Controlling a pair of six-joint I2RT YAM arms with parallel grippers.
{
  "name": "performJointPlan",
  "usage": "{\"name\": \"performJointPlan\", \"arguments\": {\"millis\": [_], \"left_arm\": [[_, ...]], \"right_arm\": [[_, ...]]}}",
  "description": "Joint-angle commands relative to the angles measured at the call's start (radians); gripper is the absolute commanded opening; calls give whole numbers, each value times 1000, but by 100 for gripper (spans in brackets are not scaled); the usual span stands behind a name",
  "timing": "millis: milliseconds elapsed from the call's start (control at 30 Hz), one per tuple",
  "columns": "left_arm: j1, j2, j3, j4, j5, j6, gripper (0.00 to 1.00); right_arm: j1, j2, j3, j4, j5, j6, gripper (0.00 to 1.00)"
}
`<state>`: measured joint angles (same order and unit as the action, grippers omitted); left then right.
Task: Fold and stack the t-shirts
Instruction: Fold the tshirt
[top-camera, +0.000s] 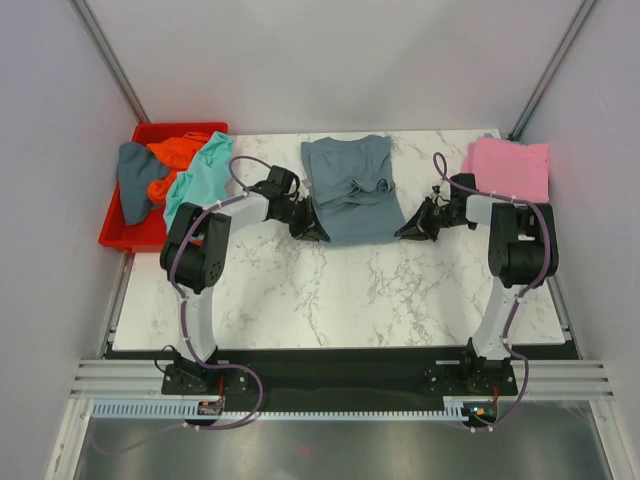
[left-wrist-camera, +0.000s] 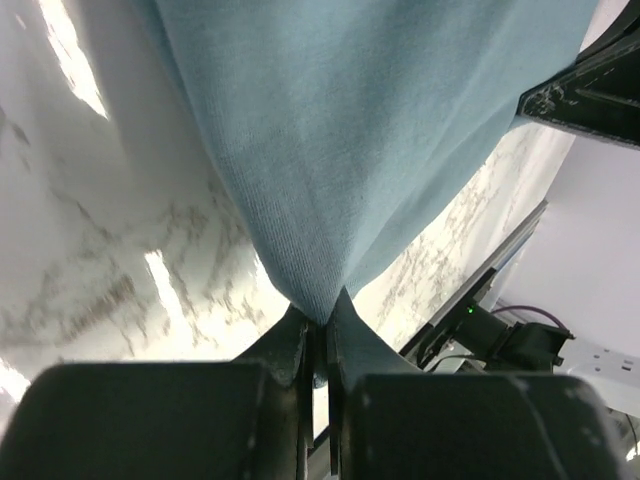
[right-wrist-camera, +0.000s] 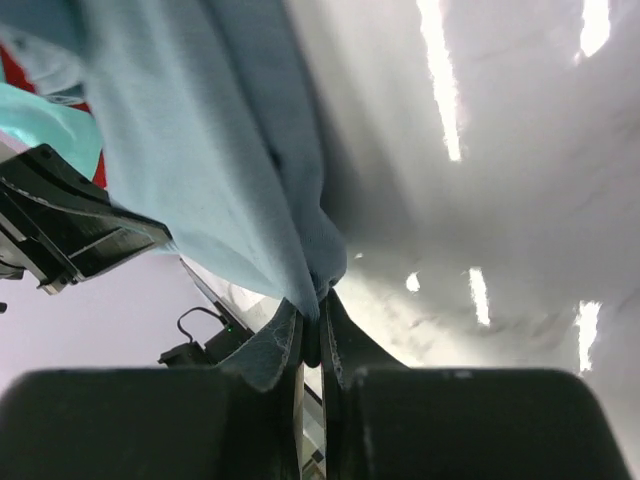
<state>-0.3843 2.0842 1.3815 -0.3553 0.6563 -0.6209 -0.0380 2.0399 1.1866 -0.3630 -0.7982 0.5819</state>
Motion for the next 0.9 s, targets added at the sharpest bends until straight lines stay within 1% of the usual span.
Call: {"name": "performJointPlan", "arguments": {"millis": [0, 67, 200, 333, 467, 633, 667, 767, 867], "left_arm": [[-5, -168, -41, -1, 22, 0, 2], [-7, -235, -59, -5, 23, -2, 2], [-5, -315, -110, -34, 25, 19, 2], [-10, -374, -148, -60, 31, 27, 2], [-19, -432, -188, -60, 34, 30, 2], [-24, -480, -213, -73, 10, 49, 2], [-21, -483, -207, -83, 2, 53, 2], [-15, -475, -151, -90, -7, 62, 2], [13, -428, -75, -90, -7, 62, 2]], "right_arm": [[-3, -144, 27, -24, 37, -40, 0], [-2, -213, 7, -31, 31, -27, 0], [-3, -334, -60, -34, 21, 18, 0], [0, -415, -136, -34, 14, 36, 0], [9, -457, -144, -36, 24, 44, 0], [33, -446, -53, -19, 39, 47, 0], [62, -442, -35, -10, 45, 44, 0], [85, -405, 47, 13, 65, 35, 0], [92, -347, 139, 33, 77, 30, 0]]}}
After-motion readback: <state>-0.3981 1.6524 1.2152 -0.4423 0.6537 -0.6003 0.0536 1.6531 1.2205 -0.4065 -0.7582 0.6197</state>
